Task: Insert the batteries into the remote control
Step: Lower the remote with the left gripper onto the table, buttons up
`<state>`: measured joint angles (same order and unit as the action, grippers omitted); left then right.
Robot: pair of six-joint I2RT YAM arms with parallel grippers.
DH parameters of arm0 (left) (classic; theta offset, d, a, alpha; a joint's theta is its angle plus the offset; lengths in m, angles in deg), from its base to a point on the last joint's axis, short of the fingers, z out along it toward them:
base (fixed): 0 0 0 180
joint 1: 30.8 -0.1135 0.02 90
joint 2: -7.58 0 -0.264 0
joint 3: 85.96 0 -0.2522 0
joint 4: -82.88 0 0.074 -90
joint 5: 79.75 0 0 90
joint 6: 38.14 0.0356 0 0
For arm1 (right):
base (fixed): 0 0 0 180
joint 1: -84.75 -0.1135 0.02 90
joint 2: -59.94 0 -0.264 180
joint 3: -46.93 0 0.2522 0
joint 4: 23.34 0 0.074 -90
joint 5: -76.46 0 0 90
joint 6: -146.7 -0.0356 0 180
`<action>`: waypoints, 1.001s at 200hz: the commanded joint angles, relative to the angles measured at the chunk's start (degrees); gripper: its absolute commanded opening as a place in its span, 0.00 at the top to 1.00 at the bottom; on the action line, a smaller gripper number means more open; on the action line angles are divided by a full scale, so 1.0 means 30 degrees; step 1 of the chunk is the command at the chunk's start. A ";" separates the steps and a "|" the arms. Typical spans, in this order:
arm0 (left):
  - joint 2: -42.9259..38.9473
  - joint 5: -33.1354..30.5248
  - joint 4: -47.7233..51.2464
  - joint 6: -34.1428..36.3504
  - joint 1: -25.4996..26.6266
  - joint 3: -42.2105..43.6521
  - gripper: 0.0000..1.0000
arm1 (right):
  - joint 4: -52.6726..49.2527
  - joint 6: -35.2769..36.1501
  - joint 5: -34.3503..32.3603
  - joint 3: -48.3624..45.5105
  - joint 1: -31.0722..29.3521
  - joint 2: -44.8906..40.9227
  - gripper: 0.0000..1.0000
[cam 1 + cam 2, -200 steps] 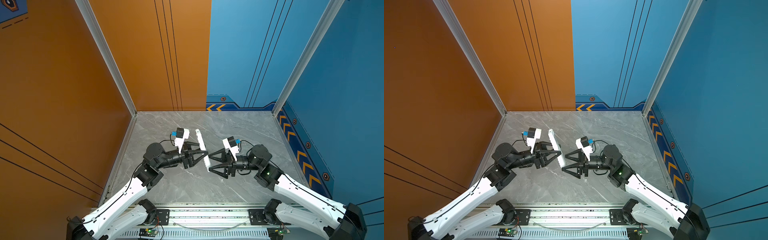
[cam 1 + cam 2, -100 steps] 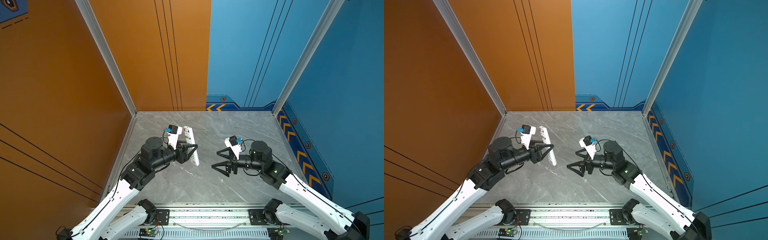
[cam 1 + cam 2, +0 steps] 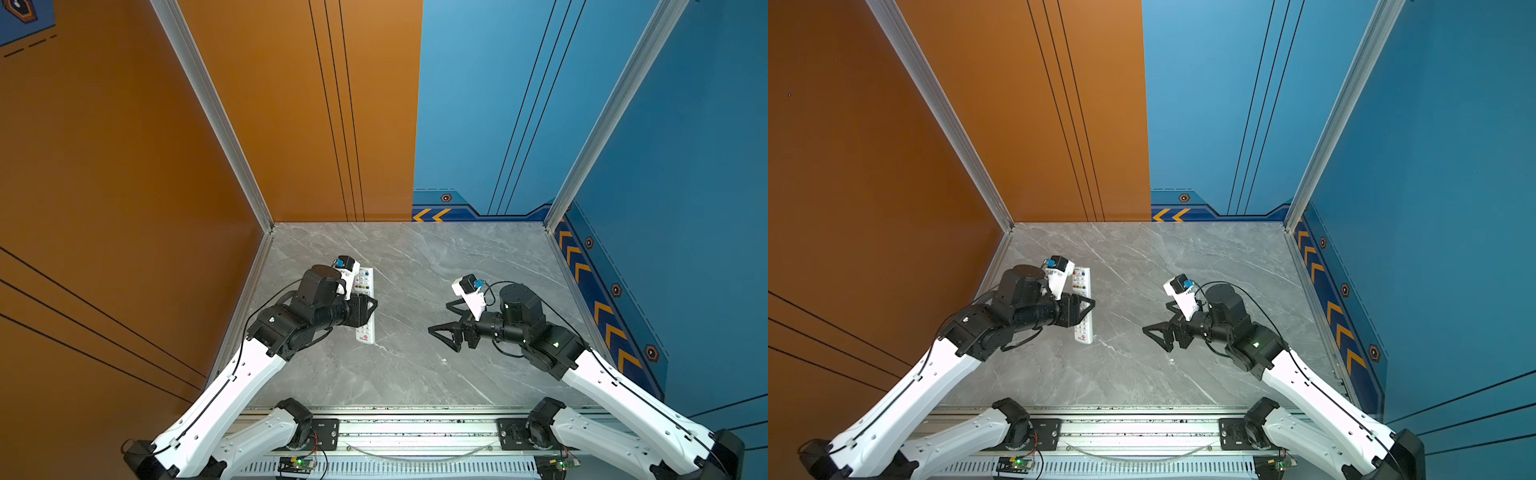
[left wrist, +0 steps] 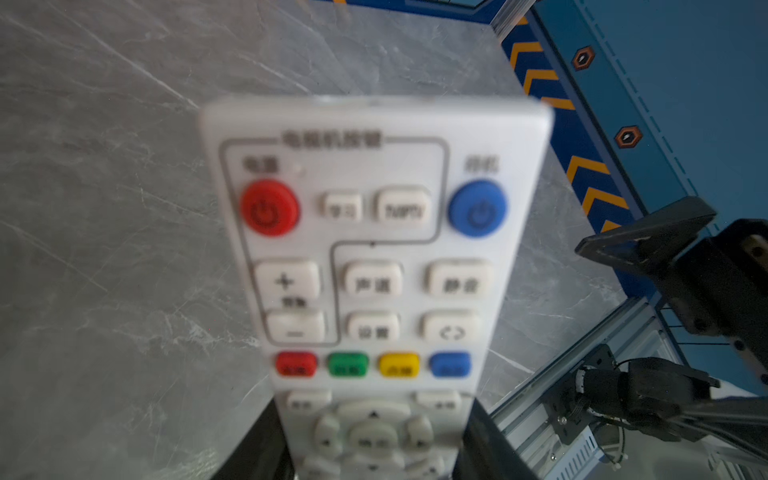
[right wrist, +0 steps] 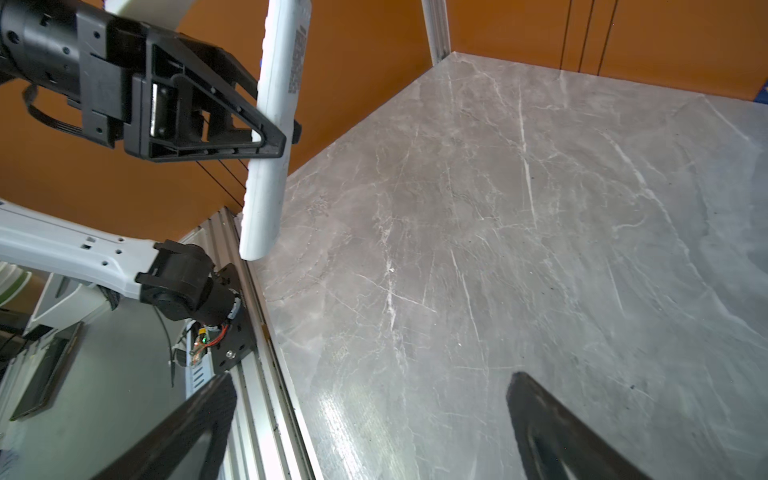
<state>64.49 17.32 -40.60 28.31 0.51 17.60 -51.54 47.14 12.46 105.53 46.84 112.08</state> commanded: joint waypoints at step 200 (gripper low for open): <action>0.7201 -0.1303 0.1859 -0.0799 -0.0636 -0.0048 0.86 | -0.1349 0.0697 -0.4267 -0.1608 0.0303 0.1247 0.00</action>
<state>84.23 13.28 -34.02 26.71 -1.57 17.36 -54.69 49.06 1.13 102.39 47.32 117.52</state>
